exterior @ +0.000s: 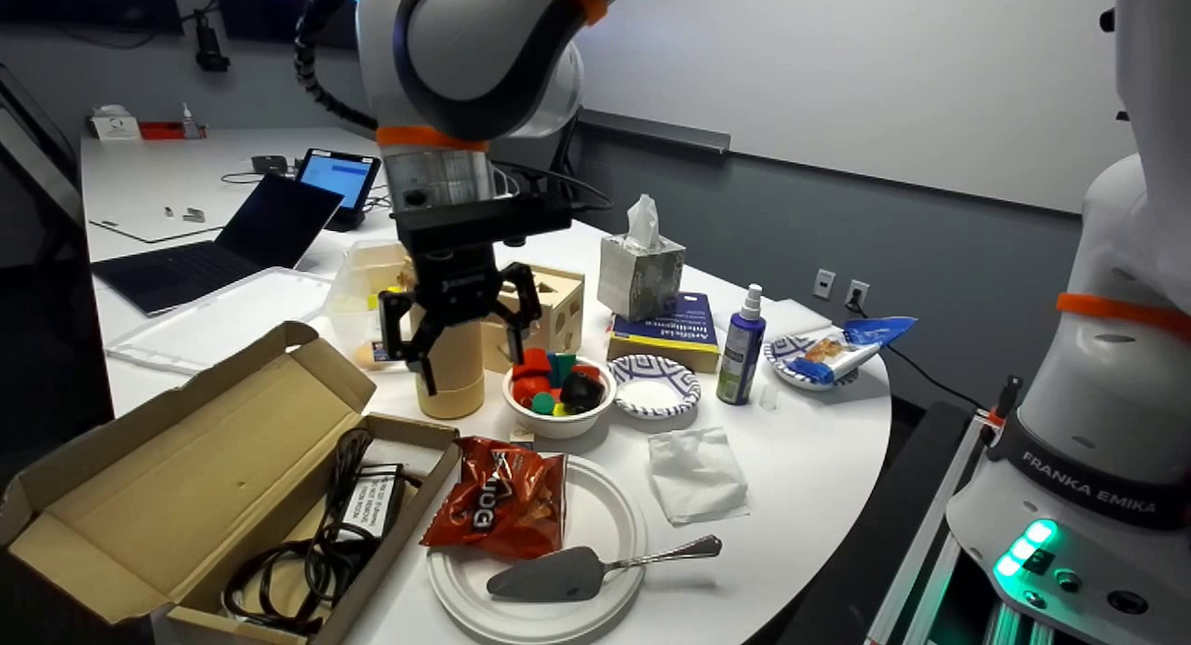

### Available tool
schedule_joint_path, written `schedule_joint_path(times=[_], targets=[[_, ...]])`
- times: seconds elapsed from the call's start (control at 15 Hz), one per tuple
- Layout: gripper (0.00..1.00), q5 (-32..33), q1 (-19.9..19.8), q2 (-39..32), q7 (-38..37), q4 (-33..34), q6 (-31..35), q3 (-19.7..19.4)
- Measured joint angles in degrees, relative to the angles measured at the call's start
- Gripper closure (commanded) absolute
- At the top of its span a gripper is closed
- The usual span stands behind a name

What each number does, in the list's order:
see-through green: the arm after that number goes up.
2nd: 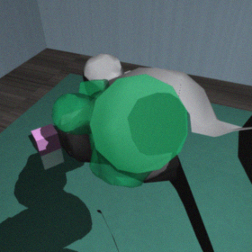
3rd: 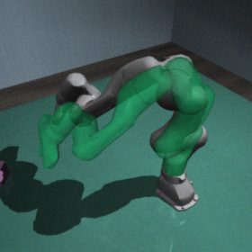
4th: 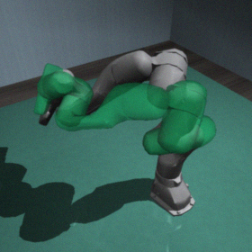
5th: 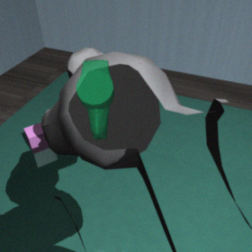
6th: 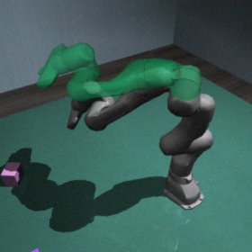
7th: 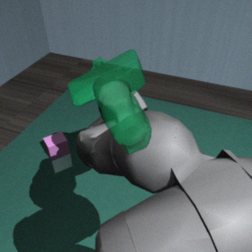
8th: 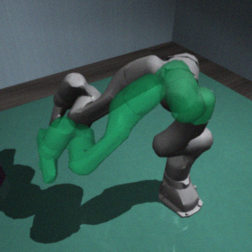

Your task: Remove the black cable from the box

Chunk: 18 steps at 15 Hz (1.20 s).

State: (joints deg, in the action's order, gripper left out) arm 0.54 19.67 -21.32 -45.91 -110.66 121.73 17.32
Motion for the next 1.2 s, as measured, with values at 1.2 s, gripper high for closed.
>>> schedule_joint_path(times=[1.2], targets=[[0.00,-6.9,7.0,-6.6,-5.6,4.3,12.0,-2.1]])
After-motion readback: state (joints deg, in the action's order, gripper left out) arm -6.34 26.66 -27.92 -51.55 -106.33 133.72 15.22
